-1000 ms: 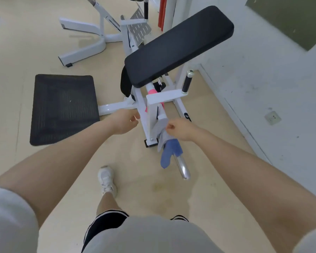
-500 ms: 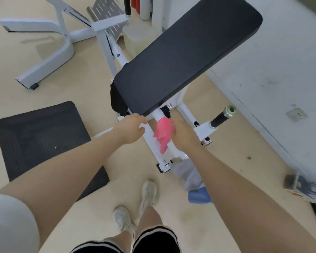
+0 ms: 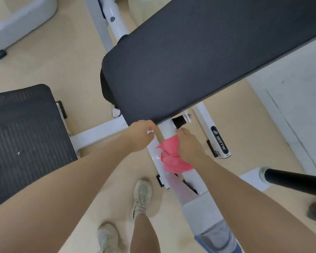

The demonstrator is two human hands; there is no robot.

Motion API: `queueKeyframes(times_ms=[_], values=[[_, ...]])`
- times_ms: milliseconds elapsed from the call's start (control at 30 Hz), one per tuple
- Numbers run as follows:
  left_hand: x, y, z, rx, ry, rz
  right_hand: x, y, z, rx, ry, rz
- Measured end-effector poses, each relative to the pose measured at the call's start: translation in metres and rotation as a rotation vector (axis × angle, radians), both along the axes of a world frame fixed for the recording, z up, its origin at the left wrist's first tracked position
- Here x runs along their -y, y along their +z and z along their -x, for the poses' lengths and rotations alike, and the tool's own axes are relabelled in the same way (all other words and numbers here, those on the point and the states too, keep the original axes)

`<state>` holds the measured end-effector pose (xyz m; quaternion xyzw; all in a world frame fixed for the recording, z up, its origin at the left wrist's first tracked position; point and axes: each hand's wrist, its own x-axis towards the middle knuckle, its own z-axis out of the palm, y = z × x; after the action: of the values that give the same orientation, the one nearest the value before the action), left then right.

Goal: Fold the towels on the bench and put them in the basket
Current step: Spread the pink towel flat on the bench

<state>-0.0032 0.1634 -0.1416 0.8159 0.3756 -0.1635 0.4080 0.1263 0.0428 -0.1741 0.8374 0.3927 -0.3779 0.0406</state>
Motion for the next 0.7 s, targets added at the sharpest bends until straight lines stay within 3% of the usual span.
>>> queueKeyframes(times_ms=[200, 333, 533, 700], values=[[-0.006, -0.039, -0.016, 0.016, 0.087, 0.049, 0.006, -0.046, -0.012, 0.039, -0.079, -0.022], [0.000, -0.029, -0.015, -0.003, 0.063, 0.065, 0.006, -0.037, -0.017, 0.101, 0.151, 0.059], [0.009, 0.033, -0.011, 0.055, -0.007, 0.040, 0.019, 0.033, -0.009, -0.034, 0.121, -0.174], [0.025, 0.111, -0.001, 0.241, -0.076, 0.015, 0.040, 0.132, 0.006, -0.018, 0.058, -0.460]])
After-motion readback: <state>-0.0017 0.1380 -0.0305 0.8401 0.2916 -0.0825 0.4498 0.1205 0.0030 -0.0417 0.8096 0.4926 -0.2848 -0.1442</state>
